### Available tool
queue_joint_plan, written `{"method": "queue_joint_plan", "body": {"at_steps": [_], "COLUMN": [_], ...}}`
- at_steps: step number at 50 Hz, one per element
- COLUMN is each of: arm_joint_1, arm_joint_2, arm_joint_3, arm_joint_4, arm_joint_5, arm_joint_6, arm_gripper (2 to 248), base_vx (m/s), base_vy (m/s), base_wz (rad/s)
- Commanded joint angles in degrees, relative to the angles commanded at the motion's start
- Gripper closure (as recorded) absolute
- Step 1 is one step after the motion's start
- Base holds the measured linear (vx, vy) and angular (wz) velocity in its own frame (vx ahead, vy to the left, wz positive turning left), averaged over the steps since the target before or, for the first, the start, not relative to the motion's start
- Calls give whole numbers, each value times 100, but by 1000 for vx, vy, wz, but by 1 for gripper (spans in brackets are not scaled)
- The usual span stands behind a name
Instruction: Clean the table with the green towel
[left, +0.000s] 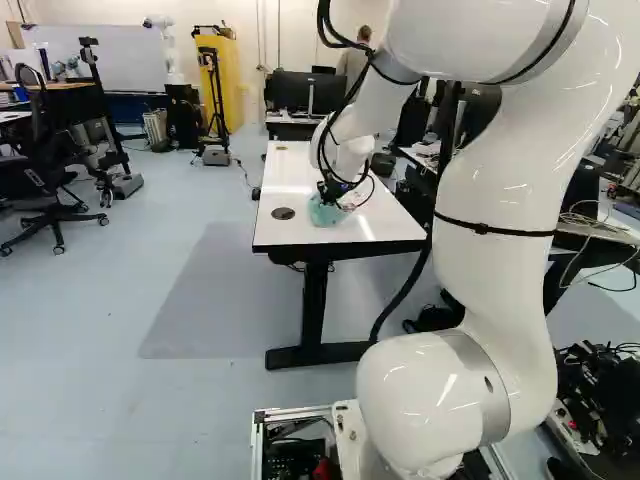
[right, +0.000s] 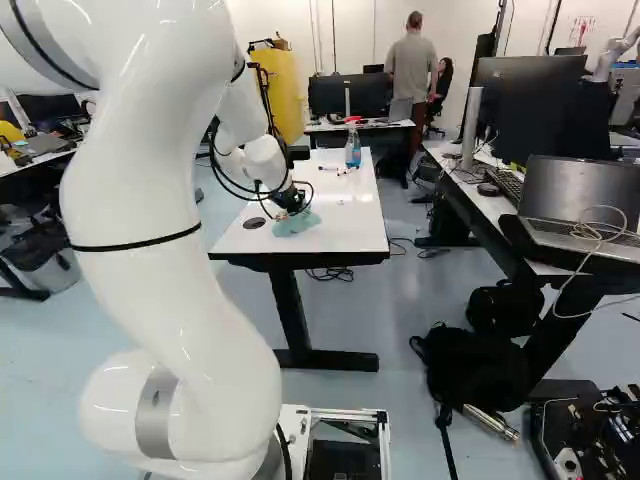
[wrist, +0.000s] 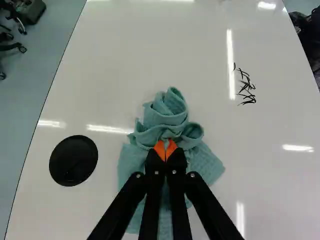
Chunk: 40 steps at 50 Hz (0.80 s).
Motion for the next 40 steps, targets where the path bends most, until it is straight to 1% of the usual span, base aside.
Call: {"method": "queue_joint_plan", "body": {"at_steps": [12,21,40], "arm_joint_1": [64,168,482], "arm_joint_2": [-268,-426,-440], "arm_joint_3": [-330,-528,-546], "arm_joint_4": [0,0,0], "arm_joint_5": [0,0,0], "arm_joint_6": [0,0,0], "arm_gripper": [229,229,229], "base_vx": [0,0,0], "base_vy": [0,0,0], "base_wz": [0,0,0]}}
